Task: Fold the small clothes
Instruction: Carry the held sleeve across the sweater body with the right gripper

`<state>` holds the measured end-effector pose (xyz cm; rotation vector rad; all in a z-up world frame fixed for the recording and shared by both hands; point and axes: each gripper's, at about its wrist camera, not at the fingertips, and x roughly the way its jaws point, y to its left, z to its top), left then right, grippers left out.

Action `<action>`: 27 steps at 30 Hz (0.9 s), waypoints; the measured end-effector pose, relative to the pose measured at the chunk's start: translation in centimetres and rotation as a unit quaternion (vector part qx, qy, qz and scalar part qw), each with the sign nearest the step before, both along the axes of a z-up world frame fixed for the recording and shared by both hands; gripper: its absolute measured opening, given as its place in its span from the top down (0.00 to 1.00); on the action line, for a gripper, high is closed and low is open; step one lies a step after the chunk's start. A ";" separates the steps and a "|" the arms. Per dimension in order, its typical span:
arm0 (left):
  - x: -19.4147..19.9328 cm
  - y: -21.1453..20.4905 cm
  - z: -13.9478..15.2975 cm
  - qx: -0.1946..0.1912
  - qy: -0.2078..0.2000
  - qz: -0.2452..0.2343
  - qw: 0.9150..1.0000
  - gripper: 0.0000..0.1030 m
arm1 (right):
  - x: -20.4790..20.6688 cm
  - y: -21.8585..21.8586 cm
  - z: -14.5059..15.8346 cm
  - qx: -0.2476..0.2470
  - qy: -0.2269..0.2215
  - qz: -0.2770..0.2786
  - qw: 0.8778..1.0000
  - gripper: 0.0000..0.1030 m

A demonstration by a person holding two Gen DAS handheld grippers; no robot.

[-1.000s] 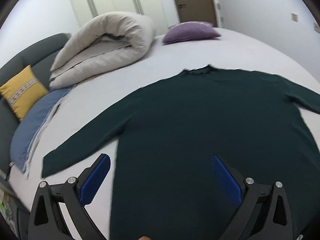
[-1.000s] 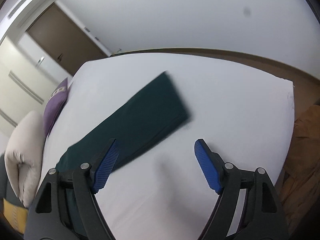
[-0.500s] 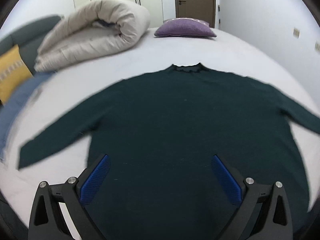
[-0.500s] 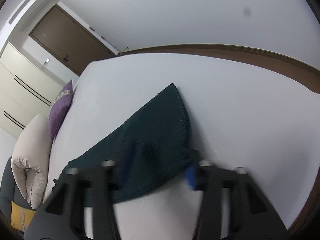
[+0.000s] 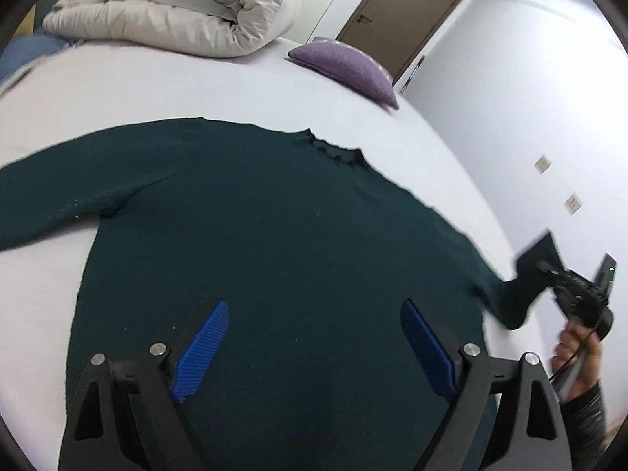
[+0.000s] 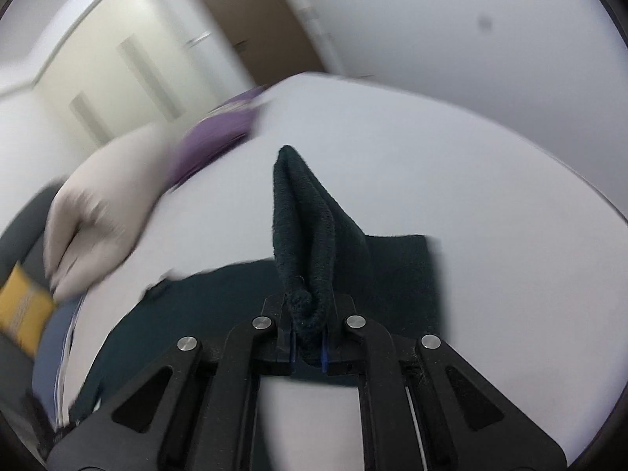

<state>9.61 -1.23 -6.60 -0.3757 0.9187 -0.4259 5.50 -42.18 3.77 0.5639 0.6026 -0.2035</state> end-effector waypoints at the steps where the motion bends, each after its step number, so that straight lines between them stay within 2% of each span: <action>1: 0.2 0.4 0.1 -0.005 0.000 0.002 1.000 0.12 | 1.1 1.5 0.0 0.001 0.000 0.018 1.000 0.94; 5: 0.7 2.1 0.2 -0.030 -0.001 0.010 0.999 0.12 | 7.8 10.3 -1.3 0.017 0.016 0.109 0.994 0.94; 6: 0.9 2.6 0.1 -0.041 0.002 0.013 0.999 0.12 | 7.2 12.0 -2.0 0.018 0.021 0.123 0.992 0.94; 8: 1.2 3.5 -0.1 -0.055 0.004 0.018 0.998 0.12 | 8.6 15.8 -3.6 0.014 0.039 0.153 0.987 0.93; 12: 2.5 3.9 -0.8 -0.064 0.013 0.022 0.998 0.12 | 8.7 20.4 -7.5 0.014 0.078 0.189 0.979 0.85; 13: 3.0 3.6 -0.9 -0.070 0.018 0.020 0.997 0.12 | 8.6 20.6 -8.5 0.021 0.085 0.200 0.976 0.82; 15: 3.8 2.9 -1.2 -0.074 0.022 0.014 0.997 0.12 | 6.3 21.4 -9.5 0.038 0.084 0.211 0.973 0.65; 16: 4.2 2.3 -1.3 -0.073 0.023 0.010 0.997 0.12 | 4.6 22.3 -9.7 0.045 0.078 0.211 0.973 0.50; 17: 4.6 1.6 -1.4 -0.074 0.025 0.005 0.997 0.12 | 3.6 21.8 -9.6 0.050 0.068 0.208 0.975 0.42; 19: 5.3 0.1 -1.7 -0.081 0.033 -0.006 0.996 0.12 | -1.0 22.1 -10.2 0.045 0.052 0.202 0.977 0.40; 22: 6.9 -2.7 -2.8 -0.086 0.057 -0.023 0.994 0.13 | -2.8 20.5 -9.9 0.056 0.049 0.195 0.978 0.40; 24: 7.7 -4.5 -3.4 -0.086 0.070 -0.038 0.993 0.19 | -3.6 19.1 -9.7 0.066 0.047 0.181 0.980 0.40; 26: 8.8 -6.5 -4.3 -0.074 0.080 -0.057 0.992 0.40 | -5.1 17.1 -9.5 0.077 0.037 0.167 0.982 0.40; 27: 9.1 -7.4 -4.6 -0.065 0.084 -0.066 0.992 0.45 | -5.4 16.4 -9.5 0.081 0.034 0.159 0.983 0.40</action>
